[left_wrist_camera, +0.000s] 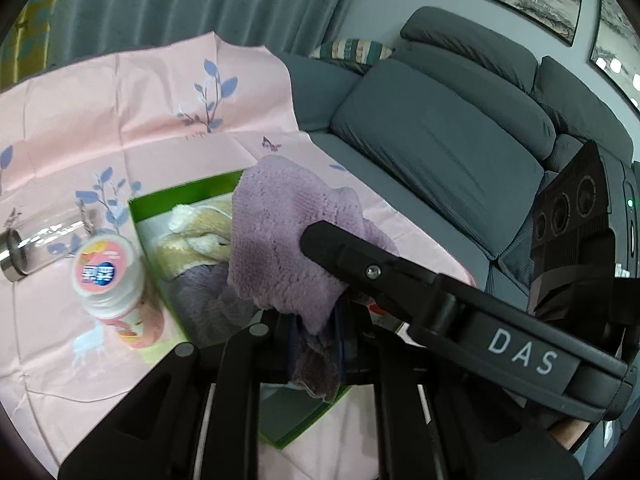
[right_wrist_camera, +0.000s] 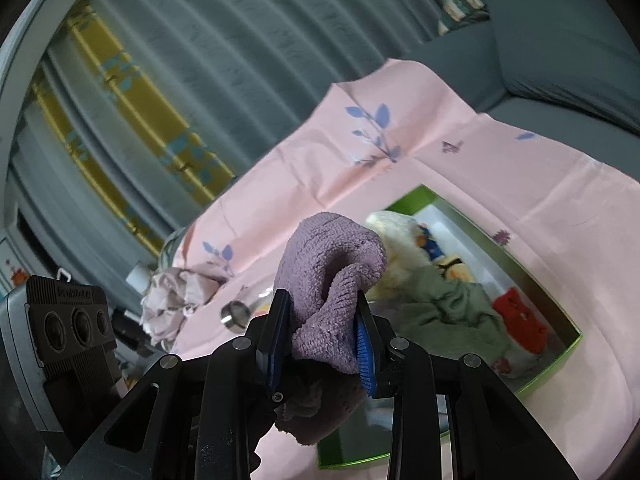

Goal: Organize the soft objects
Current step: 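Carry the lavender cloth with the right gripper over the green box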

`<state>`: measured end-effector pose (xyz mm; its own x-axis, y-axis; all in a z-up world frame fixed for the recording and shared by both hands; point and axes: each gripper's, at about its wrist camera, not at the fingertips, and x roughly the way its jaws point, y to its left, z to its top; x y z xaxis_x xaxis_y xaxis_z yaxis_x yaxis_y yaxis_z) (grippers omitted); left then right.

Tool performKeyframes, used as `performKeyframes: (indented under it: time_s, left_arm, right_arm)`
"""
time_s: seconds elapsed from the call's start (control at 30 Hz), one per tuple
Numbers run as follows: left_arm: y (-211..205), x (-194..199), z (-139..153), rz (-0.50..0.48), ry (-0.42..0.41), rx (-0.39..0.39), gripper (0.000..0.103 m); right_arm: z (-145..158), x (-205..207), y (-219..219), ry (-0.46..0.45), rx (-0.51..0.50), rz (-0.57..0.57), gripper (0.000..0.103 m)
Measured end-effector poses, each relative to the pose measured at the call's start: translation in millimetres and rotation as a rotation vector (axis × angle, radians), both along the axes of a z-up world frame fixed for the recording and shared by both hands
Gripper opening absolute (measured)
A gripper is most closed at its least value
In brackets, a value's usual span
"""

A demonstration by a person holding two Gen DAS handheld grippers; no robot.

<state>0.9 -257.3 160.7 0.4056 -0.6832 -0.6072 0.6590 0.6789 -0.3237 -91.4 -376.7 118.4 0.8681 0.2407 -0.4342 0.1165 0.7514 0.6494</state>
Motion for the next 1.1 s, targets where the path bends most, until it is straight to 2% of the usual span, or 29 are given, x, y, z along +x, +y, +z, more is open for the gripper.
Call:
performKeyframes:
  time_s: [0.2, 0.73, 1.1]
  left_arm:
    - [-15.6, 15.0, -13.3, -0.009, 0.053, 0.035, 0.010]
    - [-38.0, 46.8, -41.0, -0.014, 0.133, 0.115, 0.011]
    - [-43.4, 58.8, -53.6, -0.008, 0.189, 0.137, 0.013]
  right_arm:
    - [-18.2, 12.7, -16.3, 0.058, 0.049, -0.017, 0.033]
    - [-45.8, 39.2, -33.3, 0.182, 0.080, -0.061, 0.033]
    - [-55.5, 44.6, -38.3, 0.244, 0.090, -0.088, 0.033]
